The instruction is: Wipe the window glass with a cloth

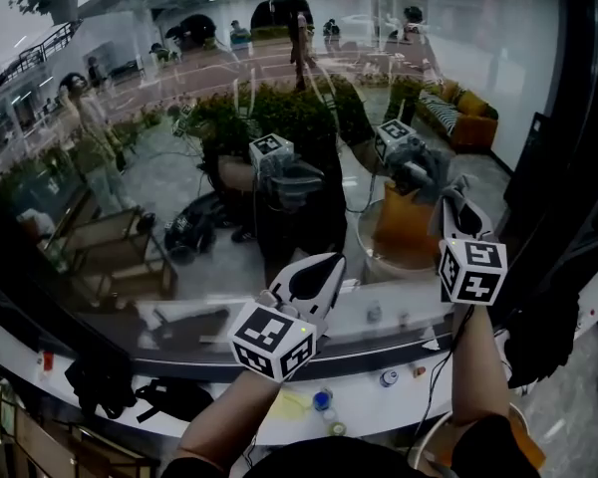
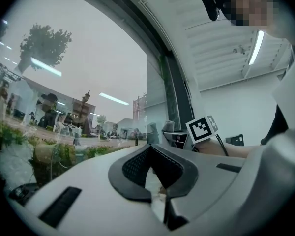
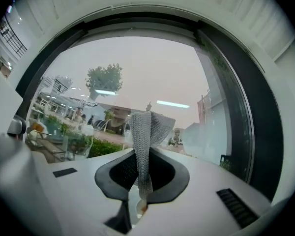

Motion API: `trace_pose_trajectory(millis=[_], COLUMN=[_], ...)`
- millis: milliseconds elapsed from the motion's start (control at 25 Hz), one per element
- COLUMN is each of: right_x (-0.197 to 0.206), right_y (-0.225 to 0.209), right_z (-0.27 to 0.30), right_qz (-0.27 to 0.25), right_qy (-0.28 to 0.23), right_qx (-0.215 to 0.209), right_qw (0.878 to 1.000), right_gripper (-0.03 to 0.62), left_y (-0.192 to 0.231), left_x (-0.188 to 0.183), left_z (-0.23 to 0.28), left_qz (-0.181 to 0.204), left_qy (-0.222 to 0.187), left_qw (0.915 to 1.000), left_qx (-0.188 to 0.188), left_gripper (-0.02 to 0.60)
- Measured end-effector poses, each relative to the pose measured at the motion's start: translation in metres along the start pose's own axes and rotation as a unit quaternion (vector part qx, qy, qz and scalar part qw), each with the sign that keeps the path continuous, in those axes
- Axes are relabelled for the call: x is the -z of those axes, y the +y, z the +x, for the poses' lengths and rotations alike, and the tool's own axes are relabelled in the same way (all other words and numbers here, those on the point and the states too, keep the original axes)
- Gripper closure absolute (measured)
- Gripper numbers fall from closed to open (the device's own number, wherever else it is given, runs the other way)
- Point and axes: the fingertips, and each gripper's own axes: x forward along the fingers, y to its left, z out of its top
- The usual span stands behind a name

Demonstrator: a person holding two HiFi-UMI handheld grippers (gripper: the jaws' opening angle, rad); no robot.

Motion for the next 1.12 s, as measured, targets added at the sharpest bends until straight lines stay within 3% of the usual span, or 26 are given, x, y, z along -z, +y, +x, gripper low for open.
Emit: trace_pose_trajectory(millis=[680, 1120], right_x=[-0.029, -0.055], right_y=[0.086, 0.169], right_z=[0.001, -0.003], right_qz=[-0.014, -0.020], right_qy=[-0.018, -0.042], right_qx=[-0.027, -0.064], right_qw=[0.999, 0.997], right_gripper=[0.543, 0.543], left_y=[0.041, 0.064], left_x=[0.014, 0.011], left_z=[-0.069, -0.124], left_qz=[-0.013, -0.006], left_qy=[0.002, -0.003], left_qw=[0.9990, 0.9972], left_qx=[-0.043, -0.074], left_gripper=[0.575, 0.575])
